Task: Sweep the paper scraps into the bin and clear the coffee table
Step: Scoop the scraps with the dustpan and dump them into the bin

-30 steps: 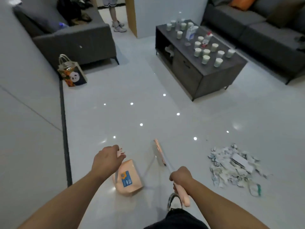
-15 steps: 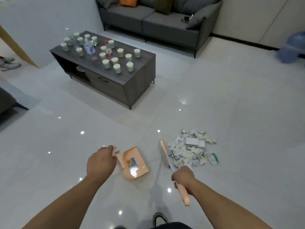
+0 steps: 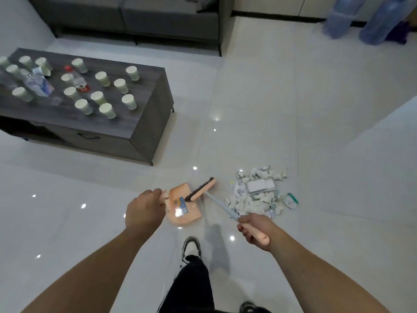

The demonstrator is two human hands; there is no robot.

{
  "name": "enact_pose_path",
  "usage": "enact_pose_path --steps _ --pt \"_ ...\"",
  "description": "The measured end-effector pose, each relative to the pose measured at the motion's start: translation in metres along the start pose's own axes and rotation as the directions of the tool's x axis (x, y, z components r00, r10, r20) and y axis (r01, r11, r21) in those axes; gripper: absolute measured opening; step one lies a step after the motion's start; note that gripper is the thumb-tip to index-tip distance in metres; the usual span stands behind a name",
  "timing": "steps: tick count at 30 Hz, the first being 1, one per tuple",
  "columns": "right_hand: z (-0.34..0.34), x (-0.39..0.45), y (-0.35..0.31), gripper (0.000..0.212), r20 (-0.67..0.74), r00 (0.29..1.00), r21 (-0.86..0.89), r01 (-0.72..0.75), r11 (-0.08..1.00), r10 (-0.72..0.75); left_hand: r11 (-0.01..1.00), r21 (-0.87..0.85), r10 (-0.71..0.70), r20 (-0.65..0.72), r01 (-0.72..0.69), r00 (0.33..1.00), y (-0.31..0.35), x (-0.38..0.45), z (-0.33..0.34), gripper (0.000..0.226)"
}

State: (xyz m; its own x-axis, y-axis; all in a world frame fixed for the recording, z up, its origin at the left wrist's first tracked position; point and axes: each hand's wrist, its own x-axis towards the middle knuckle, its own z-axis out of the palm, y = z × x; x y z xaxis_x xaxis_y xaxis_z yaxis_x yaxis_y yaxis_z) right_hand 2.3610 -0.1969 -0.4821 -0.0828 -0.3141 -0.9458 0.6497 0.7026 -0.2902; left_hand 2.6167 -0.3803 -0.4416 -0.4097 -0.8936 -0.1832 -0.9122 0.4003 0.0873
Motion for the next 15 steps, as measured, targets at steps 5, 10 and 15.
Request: enact_pose_path --steps 5,10,15 --pt "0.026 0.005 -0.021 0.01 -0.272 0.958 -0.256 0.021 0.966 -0.093 0.996 0.013 0.085 0.066 -0.086 0.994 -0.024 0.072 -0.003 0.008" --pt "0.041 -0.004 -0.033 0.008 -0.373 0.914 -0.39 0.003 0.921 -0.161 0.981 -0.023 0.193 0.08 -0.192 0.978 -0.016 0.132 -0.016 0.007" --pt "0.031 -0.018 -0.052 0.014 -0.395 0.887 -0.354 0.092 0.931 -0.238 0.956 -0.044 0.292 0.077 -0.29 0.953 0.005 0.164 -0.028 0.009"
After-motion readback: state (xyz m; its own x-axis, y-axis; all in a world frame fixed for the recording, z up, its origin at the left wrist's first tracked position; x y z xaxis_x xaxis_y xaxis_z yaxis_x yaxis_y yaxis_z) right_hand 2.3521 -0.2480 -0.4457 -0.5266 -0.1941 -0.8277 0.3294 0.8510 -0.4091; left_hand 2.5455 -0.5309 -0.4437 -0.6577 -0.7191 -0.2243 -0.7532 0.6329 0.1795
